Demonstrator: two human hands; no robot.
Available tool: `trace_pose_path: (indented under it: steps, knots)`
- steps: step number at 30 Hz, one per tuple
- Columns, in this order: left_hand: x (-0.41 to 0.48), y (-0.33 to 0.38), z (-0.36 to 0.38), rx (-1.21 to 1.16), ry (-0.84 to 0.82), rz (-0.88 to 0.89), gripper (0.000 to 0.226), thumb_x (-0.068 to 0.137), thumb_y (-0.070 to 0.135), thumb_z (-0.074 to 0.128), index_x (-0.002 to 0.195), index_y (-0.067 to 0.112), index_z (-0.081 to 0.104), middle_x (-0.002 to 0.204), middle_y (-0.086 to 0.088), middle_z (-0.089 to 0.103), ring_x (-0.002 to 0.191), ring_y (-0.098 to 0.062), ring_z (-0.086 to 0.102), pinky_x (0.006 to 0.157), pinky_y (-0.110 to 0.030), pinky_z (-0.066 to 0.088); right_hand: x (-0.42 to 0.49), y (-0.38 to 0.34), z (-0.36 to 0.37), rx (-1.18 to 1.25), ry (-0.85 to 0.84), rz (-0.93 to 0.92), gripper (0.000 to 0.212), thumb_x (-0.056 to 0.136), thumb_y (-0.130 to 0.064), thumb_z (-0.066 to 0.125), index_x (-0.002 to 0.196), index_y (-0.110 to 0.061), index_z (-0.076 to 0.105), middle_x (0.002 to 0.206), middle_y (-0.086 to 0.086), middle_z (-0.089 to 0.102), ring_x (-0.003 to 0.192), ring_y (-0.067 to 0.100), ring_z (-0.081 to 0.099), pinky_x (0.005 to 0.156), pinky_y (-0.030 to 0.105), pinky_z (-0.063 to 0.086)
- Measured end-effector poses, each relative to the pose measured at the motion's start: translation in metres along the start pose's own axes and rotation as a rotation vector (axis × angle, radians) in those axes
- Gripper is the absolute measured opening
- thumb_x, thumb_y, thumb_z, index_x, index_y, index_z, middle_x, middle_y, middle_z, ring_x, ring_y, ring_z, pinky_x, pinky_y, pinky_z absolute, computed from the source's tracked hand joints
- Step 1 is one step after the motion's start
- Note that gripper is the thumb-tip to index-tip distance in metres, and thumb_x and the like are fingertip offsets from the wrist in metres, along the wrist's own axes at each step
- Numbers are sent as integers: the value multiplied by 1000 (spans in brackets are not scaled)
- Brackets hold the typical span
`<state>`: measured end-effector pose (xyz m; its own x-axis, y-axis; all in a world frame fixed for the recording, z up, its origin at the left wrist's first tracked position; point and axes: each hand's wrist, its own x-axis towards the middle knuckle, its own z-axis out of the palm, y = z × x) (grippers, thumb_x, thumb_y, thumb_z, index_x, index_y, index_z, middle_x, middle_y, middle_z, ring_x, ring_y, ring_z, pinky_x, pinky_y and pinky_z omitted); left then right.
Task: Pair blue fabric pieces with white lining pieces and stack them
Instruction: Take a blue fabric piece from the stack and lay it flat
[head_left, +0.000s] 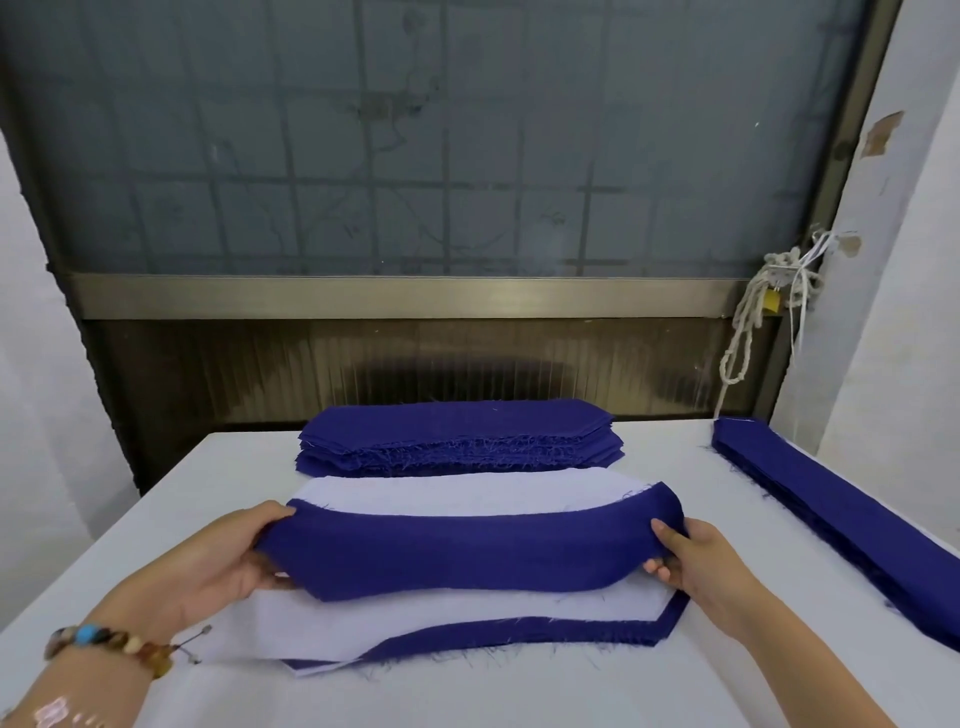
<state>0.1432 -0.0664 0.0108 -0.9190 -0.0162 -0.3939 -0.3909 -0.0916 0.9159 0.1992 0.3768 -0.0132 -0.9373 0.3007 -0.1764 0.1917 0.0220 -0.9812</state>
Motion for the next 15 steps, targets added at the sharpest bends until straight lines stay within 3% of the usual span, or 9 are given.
trace_pose_path:
  steps: [2, 5, 9, 12, 15]
  knots:
    - [-4, -1, 2, 86, 16, 43, 14, 94, 14, 59, 104, 5, 62, 92, -19, 73, 94, -32, 67, 65, -45, 60, -2, 2, -5, -121, 64, -57, 27, 102, -14, 45, 79, -2, 54, 54, 12, 60, 46, 18, 49, 55, 27, 47]
    - [-7, -6, 3, 408, 181, 101, 9, 94, 14, 58, 92, 6, 62, 91, -16, 67, 83, -24, 62, 60, -32, 54, -6, 9, -12, -329, 136, -104, 28, 97, -14, 52, 71, -5, 52, 46, 6, 59, 38, 13, 52, 48, 20, 44]
    - [-4, -18, -7, 814, 153, 213, 33, 95, 16, 56, 63, 12, 60, 55, 2, 60, 58, -15, 55, 53, -23, 43, -7, 19, -13, -484, 151, -144, 28, 91, -13, 60, 66, -7, 48, 42, 2, 58, 34, 11, 52, 39, 17, 40]
    - [-4, -27, -13, 849, 202, 291, 36, 92, 18, 62, 58, 11, 53, 51, 2, 57, 51, -16, 55, 47, -23, 45, -7, 19, -9, -510, 167, -214, 20, 91, -17, 62, 74, -7, 59, 48, 2, 62, 35, 11, 54, 38, 17, 39]
    - [-4, -30, -14, 801, 350, 445, 34, 94, 25, 60, 65, 8, 53, 55, -4, 59, 57, -23, 57, 55, -30, 44, -4, 20, -8, -431, 165, -207, 17, 94, -19, 59, 83, -7, 64, 53, 5, 61, 36, 12, 50, 40, 22, 42]
